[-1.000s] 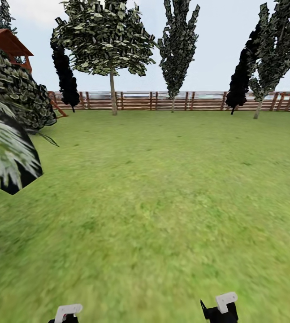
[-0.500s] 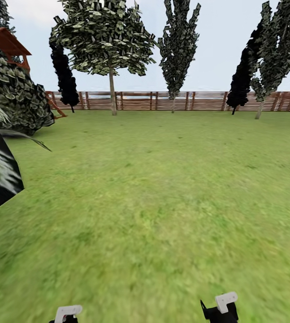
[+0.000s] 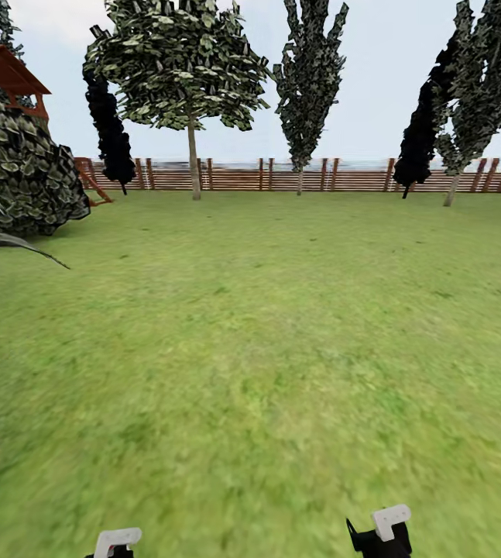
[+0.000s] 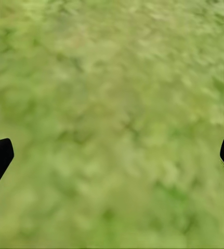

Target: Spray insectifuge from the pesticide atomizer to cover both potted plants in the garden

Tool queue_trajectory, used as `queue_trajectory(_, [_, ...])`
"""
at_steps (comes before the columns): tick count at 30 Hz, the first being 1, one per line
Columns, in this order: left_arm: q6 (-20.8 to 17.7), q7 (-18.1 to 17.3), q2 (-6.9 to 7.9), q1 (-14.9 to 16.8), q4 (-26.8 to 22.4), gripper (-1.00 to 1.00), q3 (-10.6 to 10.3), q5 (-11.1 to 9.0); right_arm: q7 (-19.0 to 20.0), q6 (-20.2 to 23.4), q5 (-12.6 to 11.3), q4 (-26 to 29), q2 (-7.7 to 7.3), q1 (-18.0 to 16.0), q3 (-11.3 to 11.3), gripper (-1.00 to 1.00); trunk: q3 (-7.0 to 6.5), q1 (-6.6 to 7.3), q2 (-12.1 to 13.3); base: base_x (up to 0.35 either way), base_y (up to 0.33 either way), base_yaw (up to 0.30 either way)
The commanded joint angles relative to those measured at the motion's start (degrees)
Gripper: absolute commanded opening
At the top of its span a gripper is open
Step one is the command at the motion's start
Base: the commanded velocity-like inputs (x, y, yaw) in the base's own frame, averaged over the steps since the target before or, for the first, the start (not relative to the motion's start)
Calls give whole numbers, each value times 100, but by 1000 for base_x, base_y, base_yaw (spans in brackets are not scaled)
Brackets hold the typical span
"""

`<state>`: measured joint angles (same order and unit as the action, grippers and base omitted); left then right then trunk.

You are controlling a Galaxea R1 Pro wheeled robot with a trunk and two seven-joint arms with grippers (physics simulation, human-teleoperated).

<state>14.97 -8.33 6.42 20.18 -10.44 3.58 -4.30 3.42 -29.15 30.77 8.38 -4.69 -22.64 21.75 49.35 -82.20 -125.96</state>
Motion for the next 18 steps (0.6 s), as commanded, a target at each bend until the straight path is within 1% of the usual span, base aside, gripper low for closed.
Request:
queue_trajectory(1, [6, -55, -1, 4, 4, -100, 37, -45, 36, -20, 17, -3, 1, -4, 49, 100, 5, -3, -2, 341, 0, 0])
queue_trajectory(18, [6, -55, 8, 4, -2, -100, 38, -45, 36, -20, 17, -3, 3, -4, 49, 100, 5, -3, -2, 341, 0, 0])
